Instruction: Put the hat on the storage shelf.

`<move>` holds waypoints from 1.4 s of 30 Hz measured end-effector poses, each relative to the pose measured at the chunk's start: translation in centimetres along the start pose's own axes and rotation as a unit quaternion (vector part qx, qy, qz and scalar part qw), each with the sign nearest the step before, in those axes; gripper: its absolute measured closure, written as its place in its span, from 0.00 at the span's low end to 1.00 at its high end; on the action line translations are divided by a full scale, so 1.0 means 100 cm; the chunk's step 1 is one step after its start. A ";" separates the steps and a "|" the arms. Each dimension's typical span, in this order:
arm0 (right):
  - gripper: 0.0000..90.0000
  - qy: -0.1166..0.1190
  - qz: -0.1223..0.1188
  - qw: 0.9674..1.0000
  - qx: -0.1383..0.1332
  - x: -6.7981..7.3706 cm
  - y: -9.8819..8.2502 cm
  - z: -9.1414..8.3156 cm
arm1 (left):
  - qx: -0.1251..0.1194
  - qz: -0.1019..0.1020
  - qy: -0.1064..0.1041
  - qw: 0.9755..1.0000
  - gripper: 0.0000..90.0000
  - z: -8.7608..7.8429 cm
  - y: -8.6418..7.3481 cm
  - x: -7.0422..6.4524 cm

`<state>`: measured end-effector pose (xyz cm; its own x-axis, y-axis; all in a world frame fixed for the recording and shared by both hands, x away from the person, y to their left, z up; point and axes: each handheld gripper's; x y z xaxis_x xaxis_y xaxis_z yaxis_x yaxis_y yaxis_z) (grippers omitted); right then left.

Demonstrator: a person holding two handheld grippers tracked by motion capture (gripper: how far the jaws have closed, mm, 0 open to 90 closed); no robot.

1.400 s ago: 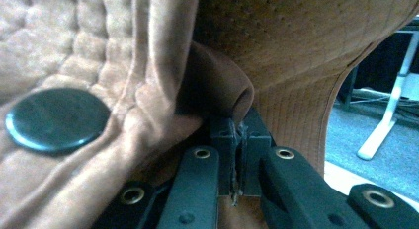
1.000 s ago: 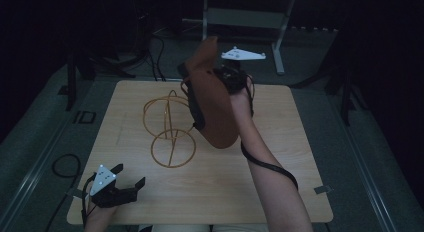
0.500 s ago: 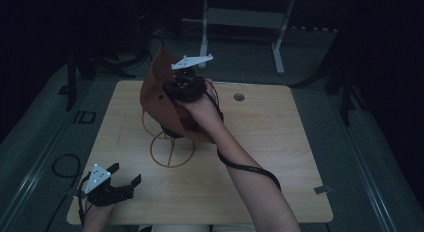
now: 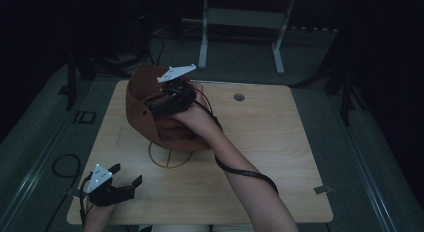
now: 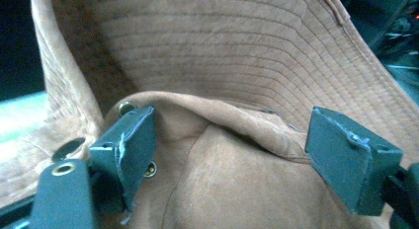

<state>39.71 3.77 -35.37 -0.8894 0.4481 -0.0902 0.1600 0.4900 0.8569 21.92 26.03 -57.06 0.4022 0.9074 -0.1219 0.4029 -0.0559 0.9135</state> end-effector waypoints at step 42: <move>0.15 -0.074 0.048 0.995 -0.044 -0.073 -0.112 -0.108 | -0.009 0.018 0.011 1.000 0.08 0.004 -0.003 -0.004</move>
<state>39.76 -13.05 -38.86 -0.7974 0.5989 -0.0737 0.1978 0.3749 0.9057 21.98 25.52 -57.43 0.3974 0.9142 -0.0797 0.3736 -0.0818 0.9240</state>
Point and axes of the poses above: each handheld gripper's, and its own axes: z roughly forward along the jaws, y roughly out of its top, x roughly to its left
